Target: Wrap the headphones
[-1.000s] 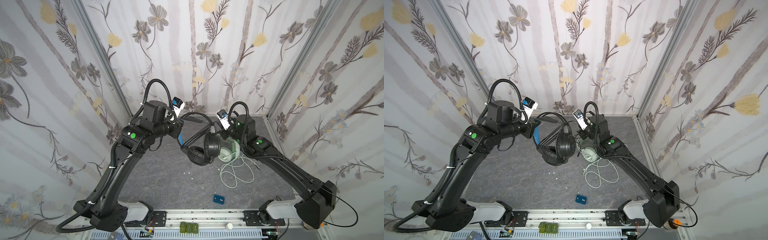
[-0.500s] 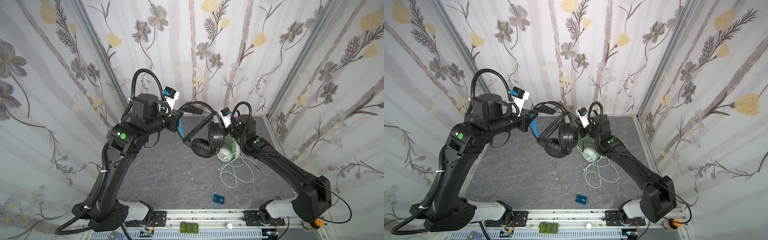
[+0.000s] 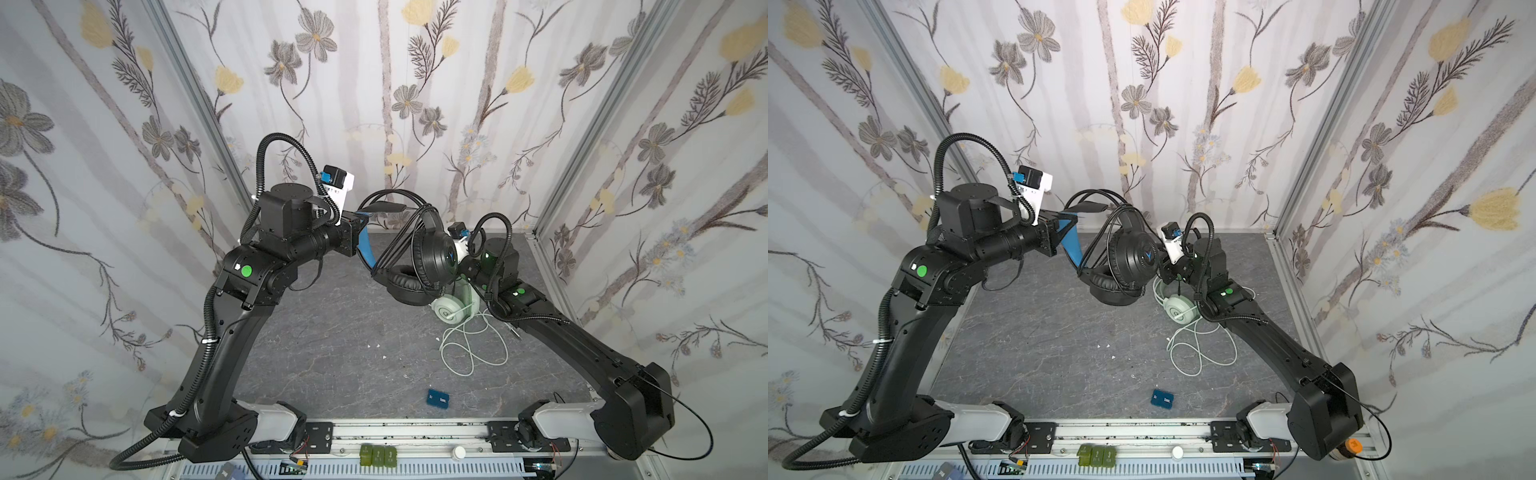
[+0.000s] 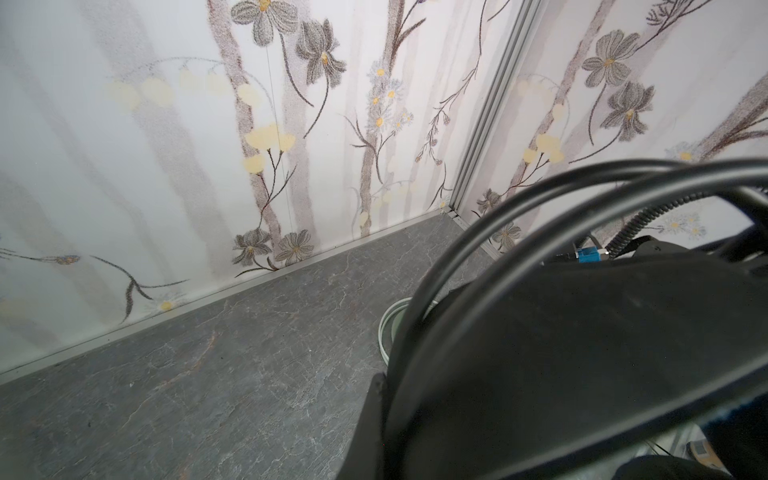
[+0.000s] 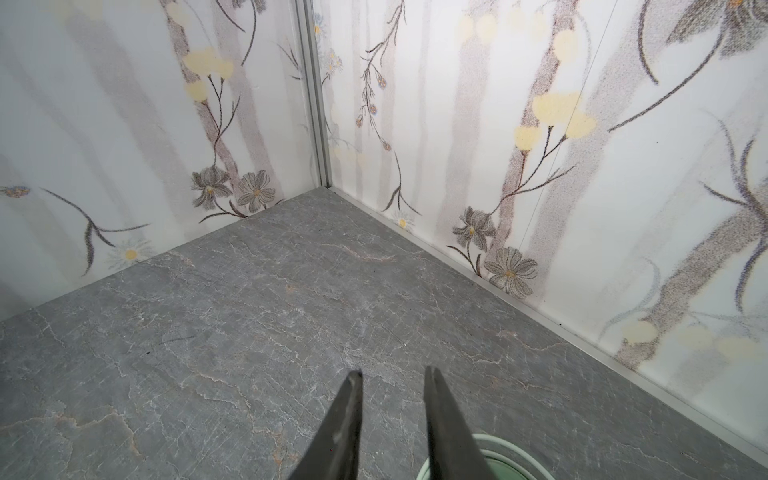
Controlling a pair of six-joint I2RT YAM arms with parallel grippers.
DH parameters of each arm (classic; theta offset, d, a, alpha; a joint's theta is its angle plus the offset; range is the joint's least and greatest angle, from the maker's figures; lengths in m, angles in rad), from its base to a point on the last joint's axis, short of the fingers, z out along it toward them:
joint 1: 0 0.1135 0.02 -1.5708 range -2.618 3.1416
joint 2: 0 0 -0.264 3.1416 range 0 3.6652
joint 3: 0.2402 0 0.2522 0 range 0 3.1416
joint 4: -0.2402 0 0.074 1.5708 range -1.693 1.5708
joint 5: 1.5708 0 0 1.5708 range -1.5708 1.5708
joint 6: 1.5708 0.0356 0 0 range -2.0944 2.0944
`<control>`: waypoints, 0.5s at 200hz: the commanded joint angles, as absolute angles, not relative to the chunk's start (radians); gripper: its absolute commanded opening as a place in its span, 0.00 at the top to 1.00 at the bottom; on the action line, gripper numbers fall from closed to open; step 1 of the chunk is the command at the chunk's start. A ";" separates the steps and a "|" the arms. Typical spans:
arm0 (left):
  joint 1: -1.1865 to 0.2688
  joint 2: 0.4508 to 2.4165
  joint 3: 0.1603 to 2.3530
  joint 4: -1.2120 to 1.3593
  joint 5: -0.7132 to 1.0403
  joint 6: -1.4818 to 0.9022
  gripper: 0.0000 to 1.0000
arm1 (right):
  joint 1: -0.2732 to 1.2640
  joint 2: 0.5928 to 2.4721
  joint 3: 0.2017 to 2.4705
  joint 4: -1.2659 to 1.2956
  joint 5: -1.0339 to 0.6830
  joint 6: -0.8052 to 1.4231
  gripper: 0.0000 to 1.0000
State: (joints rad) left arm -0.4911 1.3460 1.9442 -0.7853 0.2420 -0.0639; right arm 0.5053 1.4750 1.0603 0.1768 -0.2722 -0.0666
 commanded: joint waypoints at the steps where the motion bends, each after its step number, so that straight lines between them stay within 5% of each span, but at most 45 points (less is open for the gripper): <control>1: -0.475 1.341 1.953 -0.667 0.275 -0.146 1.00 | 0.503 1.460 1.027 0.236 -0.291 -0.025 0.73; 100: -0.442 1.335 1.971 -0.621 0.299 -0.206 1.00 | 0.500 1.485 0.935 0.268 -0.331 0.016 0.67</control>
